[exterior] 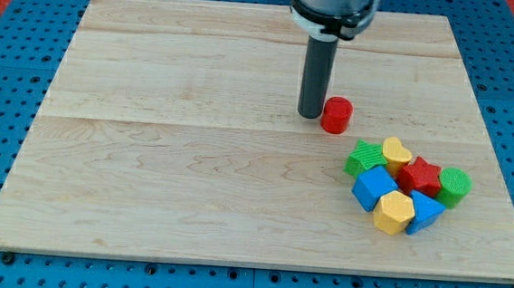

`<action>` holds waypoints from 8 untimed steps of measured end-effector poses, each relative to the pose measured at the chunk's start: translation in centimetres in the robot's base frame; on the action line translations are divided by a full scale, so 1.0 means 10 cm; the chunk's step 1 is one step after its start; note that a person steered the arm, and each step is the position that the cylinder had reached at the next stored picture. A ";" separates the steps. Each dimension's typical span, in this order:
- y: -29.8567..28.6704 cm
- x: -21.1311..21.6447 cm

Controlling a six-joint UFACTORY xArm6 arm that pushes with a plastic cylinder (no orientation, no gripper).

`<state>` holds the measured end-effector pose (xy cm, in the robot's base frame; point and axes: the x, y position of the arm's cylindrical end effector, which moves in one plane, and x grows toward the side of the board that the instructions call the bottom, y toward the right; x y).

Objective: Slide the red circle into the heart

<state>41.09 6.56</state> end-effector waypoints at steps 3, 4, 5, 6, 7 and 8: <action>0.22 0.22; 0.24 -0.02; 0.45 -0.09; 0.71 0.21; 0.68 0.47; 0.68 0.30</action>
<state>44.09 13.36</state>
